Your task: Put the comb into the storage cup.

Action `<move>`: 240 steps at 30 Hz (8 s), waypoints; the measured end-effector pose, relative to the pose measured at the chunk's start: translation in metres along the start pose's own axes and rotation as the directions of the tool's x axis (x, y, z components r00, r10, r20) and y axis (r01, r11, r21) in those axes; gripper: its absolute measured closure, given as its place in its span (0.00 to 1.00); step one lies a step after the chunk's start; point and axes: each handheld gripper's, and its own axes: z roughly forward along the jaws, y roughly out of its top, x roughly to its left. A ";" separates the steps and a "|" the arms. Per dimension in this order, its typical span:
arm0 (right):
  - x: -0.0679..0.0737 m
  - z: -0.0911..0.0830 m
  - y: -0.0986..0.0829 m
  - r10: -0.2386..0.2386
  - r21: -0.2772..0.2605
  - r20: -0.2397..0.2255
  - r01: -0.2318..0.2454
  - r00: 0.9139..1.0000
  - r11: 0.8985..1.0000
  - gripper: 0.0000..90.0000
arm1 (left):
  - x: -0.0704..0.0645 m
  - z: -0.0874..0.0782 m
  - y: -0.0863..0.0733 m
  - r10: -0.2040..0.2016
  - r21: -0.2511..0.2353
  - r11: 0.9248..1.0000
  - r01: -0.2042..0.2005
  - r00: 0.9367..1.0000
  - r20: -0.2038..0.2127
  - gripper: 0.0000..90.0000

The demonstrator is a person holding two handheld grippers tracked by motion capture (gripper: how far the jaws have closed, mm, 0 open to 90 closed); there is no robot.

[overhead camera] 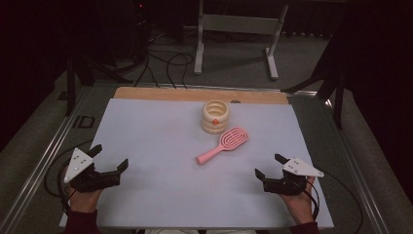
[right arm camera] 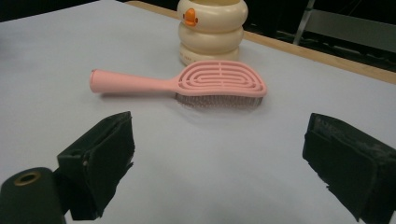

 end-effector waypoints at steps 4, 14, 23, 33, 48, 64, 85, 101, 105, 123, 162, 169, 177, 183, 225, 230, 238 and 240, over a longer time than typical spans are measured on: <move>0.002 0.002 0.002 -0.004 0.001 -0.008 0.004 1.000 1.000 0.10 | 0.000 0.000 0.000 0.001 0.002 1.000 -0.001 1.000 -0.001 0.00; 0.005 0.007 0.012 0.009 0.003 -0.044 -0.009 0.999 1.000 0.10 | -0.001 0.001 0.001 0.002 0.001 1.000 -0.002 1.000 0.000 0.00; 0.009 0.015 0.029 0.002 -0.004 -0.073 -0.002 0.997 1.000 0.12 | 0.000 0.000 0.001 0.004 -0.002 1.000 -0.004 1.000 0.000 0.00; 0.011 0.028 0.049 -0.008 0.002 -0.088 0.009 0.996 1.000 0.13 | 0.000 -0.001 0.002 0.002 -0.005 1.000 -0.002 1.000 -0.001 0.00; 0.023 0.063 0.074 -0.013 0.024 -0.130 0.016 0.991 1.000 0.16 | 0.001 -0.003 0.002 0.000 -0.013 1.000 0.000 1.000 -0.004 0.00; 0.031 0.096 0.088 -0.008 0.031 -0.149 0.012 0.989 0.999 0.30 | 0.002 -0.003 0.002 -0.001 -0.015 1.000 0.001 1.000 -0.004 0.00; 0.046 0.153 0.077 0.022 0.155 -0.128 -0.002 0.991 0.988 1.00 | 0.003 -0.002 0.000 -0.003 -0.008 1.000 0.003 1.000 -0.003 0.00; 0.050 0.190 0.058 0.013 0.288 -0.076 0.009 0.997 0.957 1.00 | 0.004 -0.003 0.000 -0.003 -0.007 1.000 0.003 1.000 -0.006 0.00; 0.052 0.194 0.054 0.027 0.314 -0.091 0.003 0.996 0.949 1.00 | 0.004 -0.003 0.000 -0.005 -0.008 1.000 0.005 1.000 -0.007 0.00; 0.062 0.192 0.049 -0.050 0.431 -0.063 0.073 0.997 0.900 1.00 | 0.004 -0.003 0.000 -0.007 -0.008 1.000 0.007 1.000 -0.009 0.00; 0.064 0.126 0.029 -0.086 0.512 -0.144 0.149 0.986 0.846 1.00 | 0.002 0.001 -0.002 -0.005 0.007 1.000 0.005 1.000 -0.004 0.00; 0.059 0.122 0.021 -0.065 0.511 -0.140 0.128 0.988 0.850 1.00 | 0.002 0.002 -0.002 -0.002 0.010 1.000 0.002 1.000 -0.003 0.00; 0.058 0.118 0.019 -0.060 0.510 -0.144 0.126 0.988 0.851 1.00 | 0.002 0.001 -0.002 -0.004 0.009 1.000 0.004 1.000 -0.004 0.00; 0.057 0.114 0.017 -0.067 0.512 -0.150 0.136 0.986 0.848 1.00 | 0.002 0.001 -0.003 -0.006 0.010 1.000 0.006 1.000 -0.005 0.00; 0.007 0.070 0.006 -0.033 0.509 -0.053 0.055 0.998 0.859 0.98 | 0.002 0.002 -0.003 -0.005 0.010 1.000 0.005 1.000 -0.004 0.00; 0.007 0.068 0.008 -0.031 0.491 -0.064 0.058 0.997 0.869 0.96 | 0.002 0.002 -0.003 -0.004 0.012 1.000 0.004 1.000 -0.005 0.00; 0.008 0.060 0.015 -0.037 0.394 -0.109 0.078 0.993 0.916 0.89 | 0.002 0.002 -0.003 -0.005 0.012 1.000 0.005 1.000 -0.006 0.00; 0.008 0.056 0.018 -0.040 0.353 -0.121 0.081 0.992 0.932 0.83 | 0.002 0.002 -0.003 -0.004 0.012 1.000 0.004 1.000 -0.007 0.00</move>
